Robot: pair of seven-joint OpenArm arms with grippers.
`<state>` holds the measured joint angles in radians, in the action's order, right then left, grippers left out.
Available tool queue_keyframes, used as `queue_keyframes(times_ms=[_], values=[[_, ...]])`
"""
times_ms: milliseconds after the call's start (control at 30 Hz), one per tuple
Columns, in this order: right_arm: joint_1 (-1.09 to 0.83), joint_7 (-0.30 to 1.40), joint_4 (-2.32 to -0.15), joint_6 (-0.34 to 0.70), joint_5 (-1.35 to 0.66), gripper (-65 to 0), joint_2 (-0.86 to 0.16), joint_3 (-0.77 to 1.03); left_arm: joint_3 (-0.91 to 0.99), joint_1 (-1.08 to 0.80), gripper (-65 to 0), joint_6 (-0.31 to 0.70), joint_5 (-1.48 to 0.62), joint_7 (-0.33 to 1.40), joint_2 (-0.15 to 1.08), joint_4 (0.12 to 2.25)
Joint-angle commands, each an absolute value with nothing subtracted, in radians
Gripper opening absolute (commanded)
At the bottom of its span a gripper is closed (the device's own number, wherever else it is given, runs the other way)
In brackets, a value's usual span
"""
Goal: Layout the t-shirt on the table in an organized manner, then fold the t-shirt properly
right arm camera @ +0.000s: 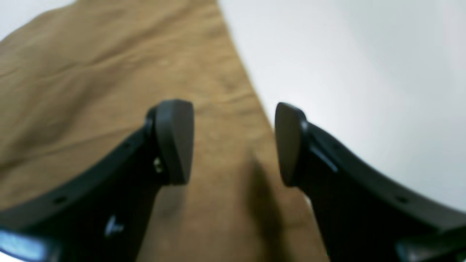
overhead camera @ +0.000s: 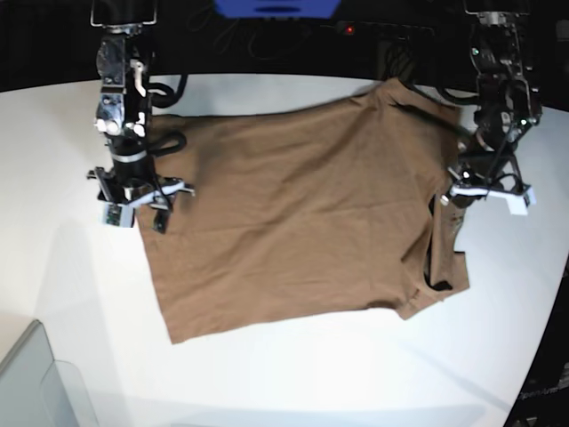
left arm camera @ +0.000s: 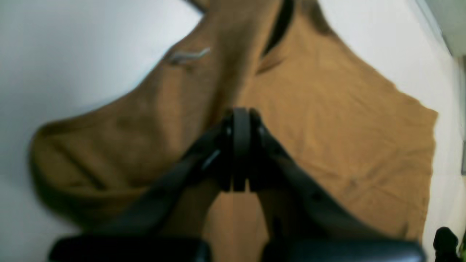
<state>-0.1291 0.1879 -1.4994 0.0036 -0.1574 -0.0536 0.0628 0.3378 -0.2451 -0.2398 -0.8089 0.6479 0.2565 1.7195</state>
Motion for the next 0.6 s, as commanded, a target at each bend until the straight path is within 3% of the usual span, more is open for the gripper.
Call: queue_keyframes(times_ms=[0, 300, 567], values=[[-0.117, 0.163, -1.518, 0.007, -0.156, -28.8, -0.064, 0.047, 0.364, -0.255, -64.9, -0.239, -0.814, 0.638, 0.255, 1.71], [-0.036, 0.163, -1.428, 0.007, -0.156, -28.8, -0.065, -0.082, 0.424, -0.242, -64.9, -0.237, -0.812, 0.638, 0.242, 1.497], [-0.001, 0.163, -1.283, 0.001, -0.156, -29.1, -0.127, -0.041, 0.426, -0.384, -64.9, -0.237, -0.823, 0.639, 0.234, 1.575]])
